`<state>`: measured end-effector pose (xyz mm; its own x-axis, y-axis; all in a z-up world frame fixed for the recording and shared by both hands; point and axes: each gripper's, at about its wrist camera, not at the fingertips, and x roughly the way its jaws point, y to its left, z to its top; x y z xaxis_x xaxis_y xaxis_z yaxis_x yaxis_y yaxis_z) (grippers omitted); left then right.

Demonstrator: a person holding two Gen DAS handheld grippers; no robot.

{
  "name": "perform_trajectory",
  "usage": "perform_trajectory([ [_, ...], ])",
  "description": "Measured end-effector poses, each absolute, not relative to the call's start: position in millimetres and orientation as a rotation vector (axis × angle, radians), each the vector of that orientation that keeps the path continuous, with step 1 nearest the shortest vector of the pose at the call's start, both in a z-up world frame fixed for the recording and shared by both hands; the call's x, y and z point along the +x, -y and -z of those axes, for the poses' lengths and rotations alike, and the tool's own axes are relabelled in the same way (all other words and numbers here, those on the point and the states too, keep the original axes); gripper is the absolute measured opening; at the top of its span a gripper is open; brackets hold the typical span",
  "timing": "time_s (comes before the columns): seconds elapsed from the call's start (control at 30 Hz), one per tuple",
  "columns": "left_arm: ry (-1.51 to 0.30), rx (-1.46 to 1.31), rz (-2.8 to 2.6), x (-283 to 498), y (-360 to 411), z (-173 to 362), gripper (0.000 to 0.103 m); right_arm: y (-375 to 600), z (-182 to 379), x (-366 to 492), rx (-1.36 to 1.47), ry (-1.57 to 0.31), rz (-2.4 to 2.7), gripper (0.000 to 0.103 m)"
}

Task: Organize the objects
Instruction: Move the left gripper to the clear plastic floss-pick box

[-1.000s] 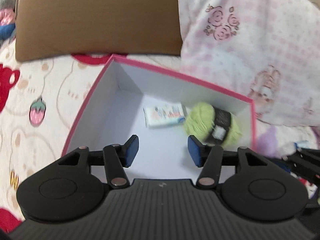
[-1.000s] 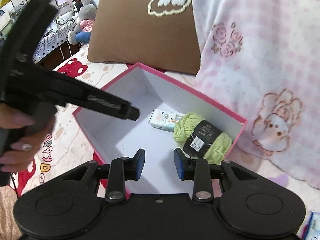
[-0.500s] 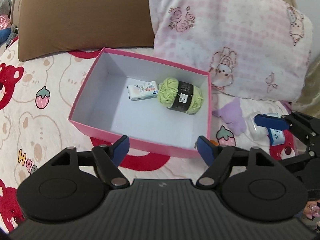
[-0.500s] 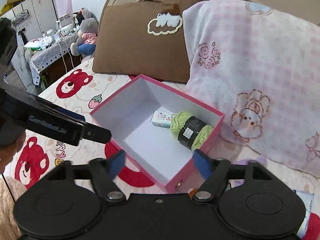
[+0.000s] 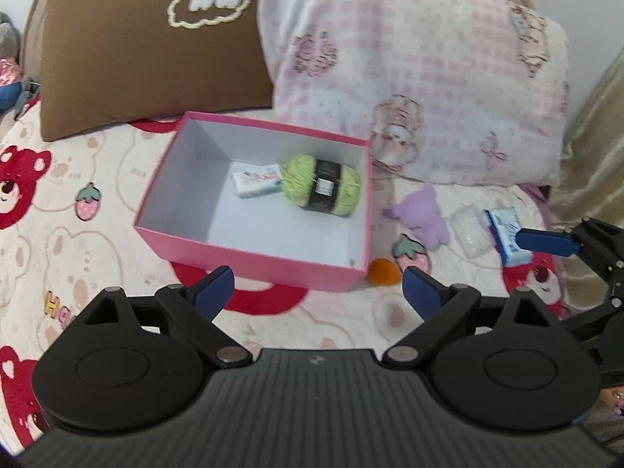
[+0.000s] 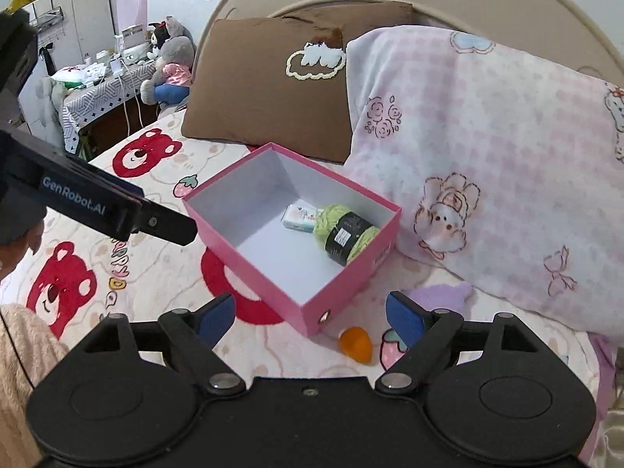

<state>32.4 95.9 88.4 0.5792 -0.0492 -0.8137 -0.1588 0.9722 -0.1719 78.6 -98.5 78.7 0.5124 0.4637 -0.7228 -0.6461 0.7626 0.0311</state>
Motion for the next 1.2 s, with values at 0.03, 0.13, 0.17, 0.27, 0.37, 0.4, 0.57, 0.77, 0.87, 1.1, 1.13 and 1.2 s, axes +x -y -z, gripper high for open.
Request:
perform_trajectory([
  [0.03,-0.957,-0.242,-0.053,30.0,-92.1,-88.3,0.094,102.6,-79.1,74.6,-0.257,-0.783,-0.677,0.088],
  [0.13,-0.974,-0.251,0.0,22.7,-79.1,-87.4,0.094,113.5,-78.9,63.1,-0.262,-0.785,-0.676,0.088],
  [0.17,-0.979,-0.248,0.02,20.4,-74.0,-87.1,0.095,116.8,-78.3,59.5,-0.269,-0.786,-0.678,0.088],
  [0.27,-0.987,-0.22,0.07,14.1,-57.1,-86.4,0.095,127.1,-77.1,48.6,-0.295,-0.781,-0.67,0.088],
  [0.37,-0.99,-0.2,0.1,10.2,-41.2,-85.5,0.095,138.3,-76.5,40.6,-0.305,-0.779,-0.663,0.088],
  [0.4,-0.993,-0.196,0.114,9.6,-35.4,-84.8,0.095,142.7,-76.2,38.3,-0.308,-0.781,-0.659,0.088],
  [0.57,-1.013,-0.168,0.171,8.6,-10.9,-79.0,0.095,159.9,-74.9,31.5,-0.319,-0.787,-0.638,0.088],
  [0.77,-1.048,-0.189,0.184,10.0,8.3,-70.2,0.095,177.7,-69.1,26.4,-0.312,-0.788,-0.625,0.088],
  [0.87,-1.066,-0.203,0.22,10.7,17.9,-66.1,0.095,187.3,-62.8,28.3,-0.294,-0.801,-0.611,0.088],
  [1.1,-1.117,-0.277,0.321,17.9,42.5,-49.0,0.095,207.1,-44.8,34.9,-0.256,-0.849,-0.583,0.088],
  [1.13,-1.123,-0.282,0.331,20.8,45.6,-45.1,0.095,208.8,-42.7,36.1,-0.261,-0.855,-0.578,0.088],
  [1.2,-1.136,-0.297,0.34,27.2,49.5,-37.2,0.095,211.4,-38.4,39.9,-0.27,-0.871,-0.577,0.088],
])
